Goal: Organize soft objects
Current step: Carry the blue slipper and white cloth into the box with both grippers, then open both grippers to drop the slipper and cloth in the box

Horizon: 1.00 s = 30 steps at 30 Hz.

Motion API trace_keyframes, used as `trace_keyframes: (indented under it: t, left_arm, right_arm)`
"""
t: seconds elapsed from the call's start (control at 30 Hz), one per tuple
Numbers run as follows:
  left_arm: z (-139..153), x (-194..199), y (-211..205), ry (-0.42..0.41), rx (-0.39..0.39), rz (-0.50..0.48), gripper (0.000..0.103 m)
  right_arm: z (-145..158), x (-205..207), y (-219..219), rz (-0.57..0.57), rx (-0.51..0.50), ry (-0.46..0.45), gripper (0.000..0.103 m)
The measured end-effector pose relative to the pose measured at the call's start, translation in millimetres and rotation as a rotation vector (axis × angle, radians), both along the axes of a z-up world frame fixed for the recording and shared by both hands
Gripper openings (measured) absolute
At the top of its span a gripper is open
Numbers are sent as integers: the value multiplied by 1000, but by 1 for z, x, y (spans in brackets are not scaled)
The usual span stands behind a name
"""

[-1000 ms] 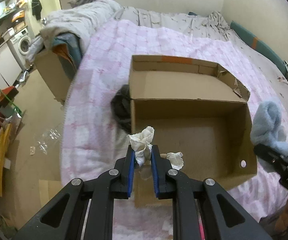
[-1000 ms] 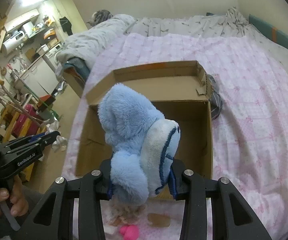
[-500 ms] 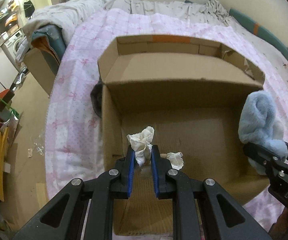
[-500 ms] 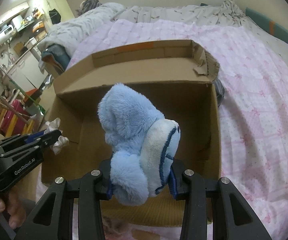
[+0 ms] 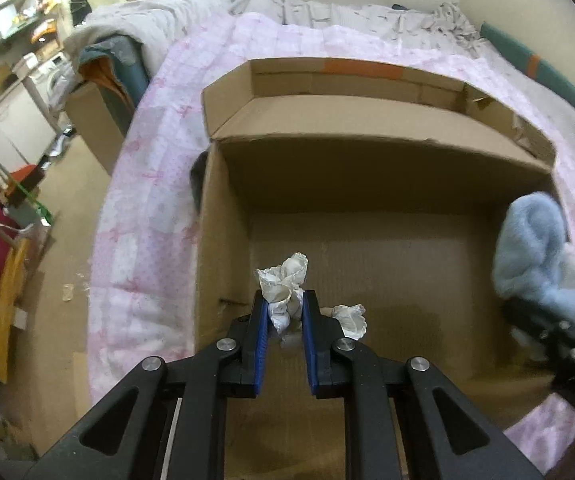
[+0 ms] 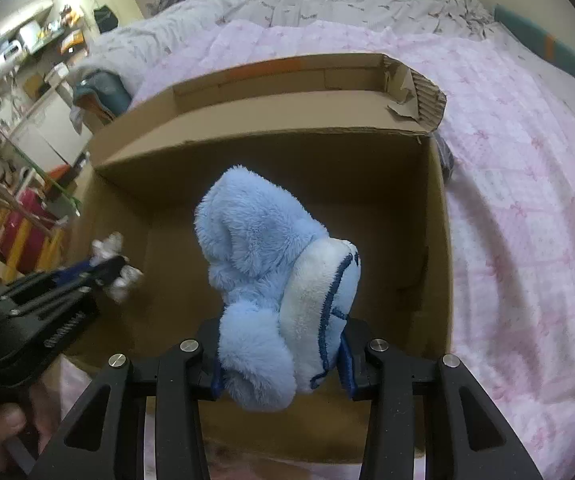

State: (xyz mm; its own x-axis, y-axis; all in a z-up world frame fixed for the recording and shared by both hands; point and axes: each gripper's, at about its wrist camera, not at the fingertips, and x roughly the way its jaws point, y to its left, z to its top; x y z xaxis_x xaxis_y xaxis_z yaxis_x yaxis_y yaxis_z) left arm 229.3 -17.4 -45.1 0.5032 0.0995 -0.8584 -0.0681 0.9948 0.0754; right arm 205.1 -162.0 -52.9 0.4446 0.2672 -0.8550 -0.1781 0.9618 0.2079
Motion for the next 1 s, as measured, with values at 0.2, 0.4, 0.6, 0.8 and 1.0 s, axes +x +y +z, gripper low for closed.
trace_keyframes:
  t: [0.2,0.4,0.6,0.8,1.0]
  left_arm:
    - [-8,0,2,14,-13,52,14]
    - [-12,-1,-4,23,19,37,21]
    - [-10,-2,-21,17,25,-15,69]
    - [-4,-3,-22,7,39,10,70]
    - [9,-8,-16,-16,40,12,70]
  right_arm:
    - [-9,0,-5,10,52,36,44]
    - [-11,3,-4,37,86,46,46]
    - [-10,6,-5,31,120,59,69]
    - [0,4,-6,6,120,13,97]
    - [11,2,-10,1,157,-23,99]
